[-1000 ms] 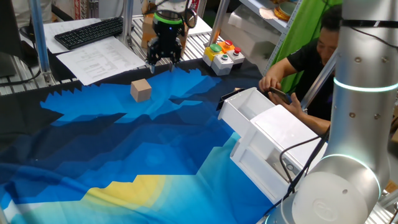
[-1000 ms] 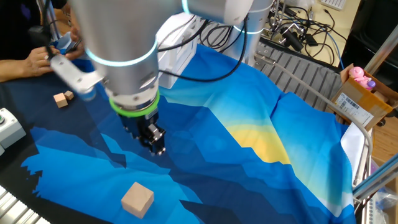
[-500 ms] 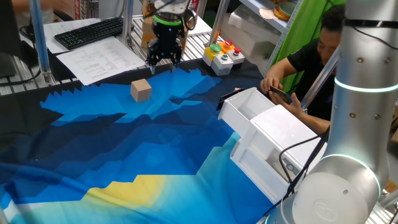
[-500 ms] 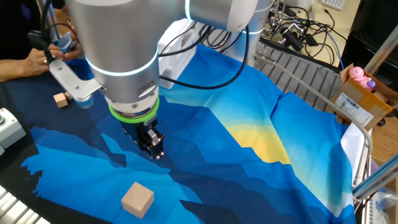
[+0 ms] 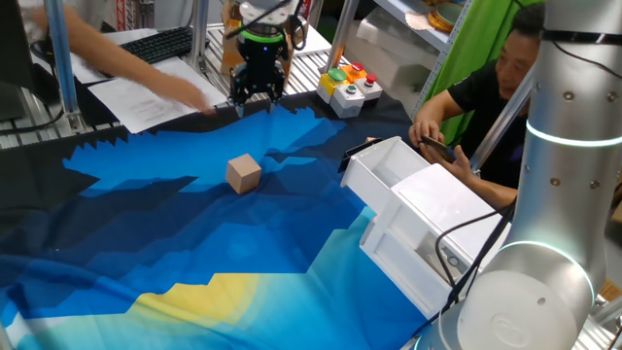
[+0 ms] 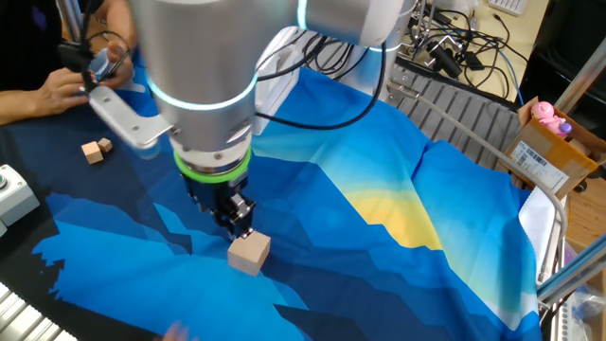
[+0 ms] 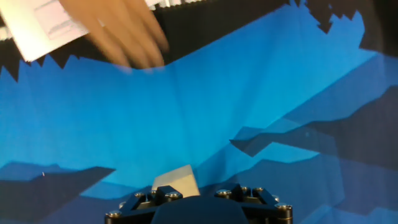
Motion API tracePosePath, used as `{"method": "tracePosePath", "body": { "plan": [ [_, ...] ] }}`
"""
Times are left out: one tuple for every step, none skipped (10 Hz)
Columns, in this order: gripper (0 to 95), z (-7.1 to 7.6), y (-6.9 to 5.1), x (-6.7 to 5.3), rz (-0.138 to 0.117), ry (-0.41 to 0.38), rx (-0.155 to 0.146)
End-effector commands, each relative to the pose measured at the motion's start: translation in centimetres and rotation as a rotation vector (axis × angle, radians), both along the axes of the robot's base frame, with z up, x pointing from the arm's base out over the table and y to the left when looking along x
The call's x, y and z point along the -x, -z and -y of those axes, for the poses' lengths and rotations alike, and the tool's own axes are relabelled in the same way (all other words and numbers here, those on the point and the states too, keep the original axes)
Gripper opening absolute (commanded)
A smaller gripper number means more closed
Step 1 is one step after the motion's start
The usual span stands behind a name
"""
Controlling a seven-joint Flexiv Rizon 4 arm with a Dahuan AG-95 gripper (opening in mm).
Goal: Put things in the drawer
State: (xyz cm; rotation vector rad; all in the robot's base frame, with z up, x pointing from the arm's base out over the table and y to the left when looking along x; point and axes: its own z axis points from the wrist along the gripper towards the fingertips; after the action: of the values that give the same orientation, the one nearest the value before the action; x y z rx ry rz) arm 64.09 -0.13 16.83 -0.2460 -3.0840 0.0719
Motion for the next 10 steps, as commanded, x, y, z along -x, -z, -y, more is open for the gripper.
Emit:
{"method": "tracePosePath", "body": {
  "plan": [
    [57.0,-0.1,0.0,-0.3,-0.056,0.004,-0.019],
    [57.0,-0.1,0.0,-0.3,-0.053,0.014,-0.037],
    [57.0,-0.1,0.0,-0.3,-0.051,0.027,-0.057],
    [57.0,-0.1,0.0,-0.3,-0.051,0.019,-0.068],
    [57.0,-0.1,0.0,-0.3,-0.055,-0.010,-0.063],
    [57.0,-0.1,0.0,-0.3,-0.063,-0.029,-0.068],
    [76.0,-0.1,0.0,-0.3,-0.068,-0.042,-0.070],
    [76.0,-1.0,0.8,-0.3,-0.067,-0.052,-0.070],
    [76.0,-1.6,1.3,-0.1,-0.068,-0.060,-0.065],
    [76.0,-2.3,2.1,0.2,-0.067,-0.063,-0.065]
  ]
}}
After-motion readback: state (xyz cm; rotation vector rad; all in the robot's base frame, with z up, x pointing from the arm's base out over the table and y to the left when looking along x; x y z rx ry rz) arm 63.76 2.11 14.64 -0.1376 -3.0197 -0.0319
